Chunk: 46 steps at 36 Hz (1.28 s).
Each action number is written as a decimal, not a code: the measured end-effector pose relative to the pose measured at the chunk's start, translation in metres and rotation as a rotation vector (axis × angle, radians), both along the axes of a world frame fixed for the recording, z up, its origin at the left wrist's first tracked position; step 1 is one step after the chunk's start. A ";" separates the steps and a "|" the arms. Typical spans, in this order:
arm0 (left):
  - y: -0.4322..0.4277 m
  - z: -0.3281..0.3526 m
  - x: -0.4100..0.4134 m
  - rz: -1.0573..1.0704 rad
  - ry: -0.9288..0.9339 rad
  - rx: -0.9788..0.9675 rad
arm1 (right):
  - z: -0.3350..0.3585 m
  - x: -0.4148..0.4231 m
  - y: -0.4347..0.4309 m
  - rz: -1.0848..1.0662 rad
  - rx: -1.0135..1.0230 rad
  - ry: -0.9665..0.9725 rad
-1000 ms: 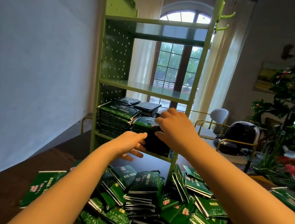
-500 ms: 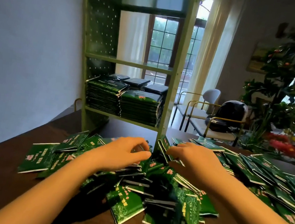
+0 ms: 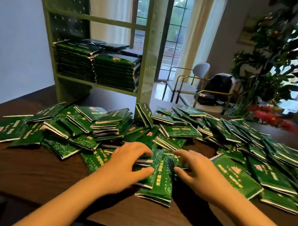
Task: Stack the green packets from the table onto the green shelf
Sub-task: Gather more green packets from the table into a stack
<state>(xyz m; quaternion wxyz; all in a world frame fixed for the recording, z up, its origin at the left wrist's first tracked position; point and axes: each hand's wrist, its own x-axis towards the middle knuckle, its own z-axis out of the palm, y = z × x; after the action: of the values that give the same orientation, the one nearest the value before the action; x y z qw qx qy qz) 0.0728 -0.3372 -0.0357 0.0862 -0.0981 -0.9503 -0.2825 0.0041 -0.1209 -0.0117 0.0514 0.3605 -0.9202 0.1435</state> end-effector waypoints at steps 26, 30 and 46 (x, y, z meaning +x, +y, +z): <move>0.043 -0.040 -0.047 0.000 -0.275 0.848 | -0.026 0.003 -0.027 -0.114 -0.665 -0.653; 0.040 -0.036 -0.046 -0.073 -0.143 0.638 | -0.020 -0.003 -0.009 -0.159 -0.675 -0.637; 0.083 0.023 -0.065 0.227 0.223 0.797 | -0.001 -0.031 0.052 -0.239 -0.994 -0.521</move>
<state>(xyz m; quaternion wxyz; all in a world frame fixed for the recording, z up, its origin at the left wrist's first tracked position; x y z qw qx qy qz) 0.0083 -0.2540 -0.0123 0.2501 0.0179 -0.7566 -0.6039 -0.0267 -0.0685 -0.0127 0.0020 0.1394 -0.7587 0.6364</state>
